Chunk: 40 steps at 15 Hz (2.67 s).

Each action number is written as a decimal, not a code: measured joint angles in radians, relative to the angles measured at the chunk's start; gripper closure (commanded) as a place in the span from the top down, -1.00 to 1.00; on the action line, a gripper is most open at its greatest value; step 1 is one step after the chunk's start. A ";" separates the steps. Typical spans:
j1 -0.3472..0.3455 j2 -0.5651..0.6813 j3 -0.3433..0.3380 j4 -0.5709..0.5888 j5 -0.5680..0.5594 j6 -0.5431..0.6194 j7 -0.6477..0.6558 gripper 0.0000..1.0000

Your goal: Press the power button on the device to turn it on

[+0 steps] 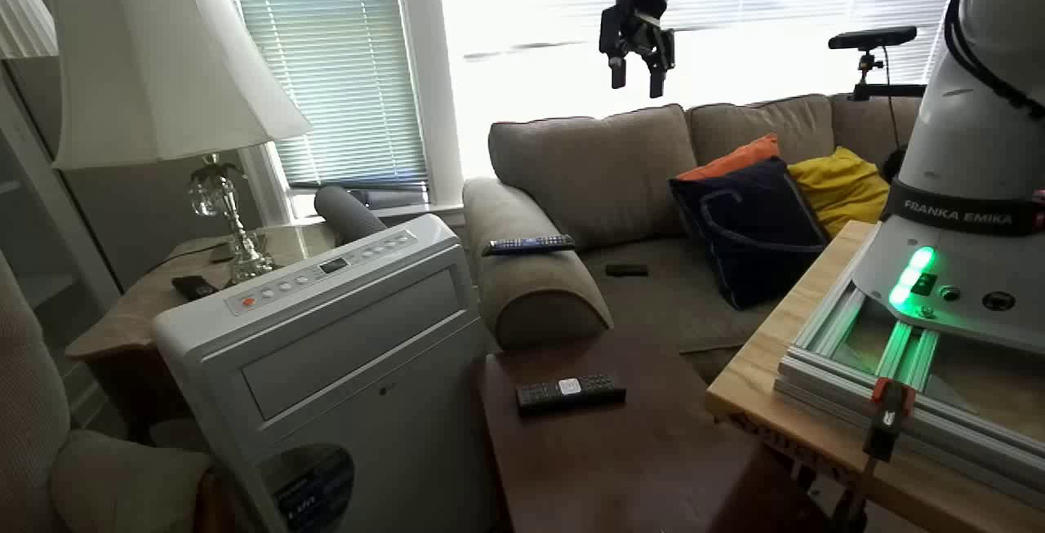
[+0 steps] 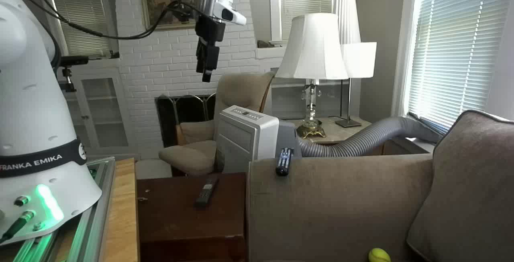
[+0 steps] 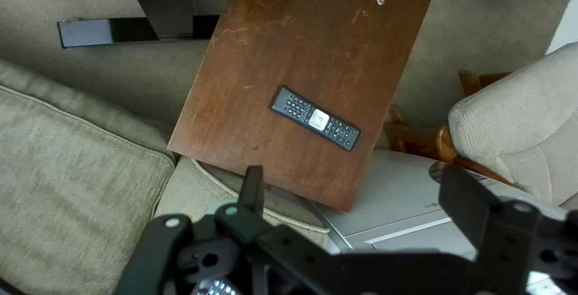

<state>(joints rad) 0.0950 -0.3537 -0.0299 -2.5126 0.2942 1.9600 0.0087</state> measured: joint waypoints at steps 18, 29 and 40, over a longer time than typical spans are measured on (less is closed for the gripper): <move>0.030 0.016 0.059 0.026 0.001 0.126 -0.055 1.00; 0.218 0.285 0.223 0.272 0.058 0.564 -0.228 1.00; 0.265 0.683 0.356 0.649 -0.060 0.731 -0.172 1.00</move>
<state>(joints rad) 0.3598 0.3296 0.3257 -1.8634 0.2341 2.6912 -0.1631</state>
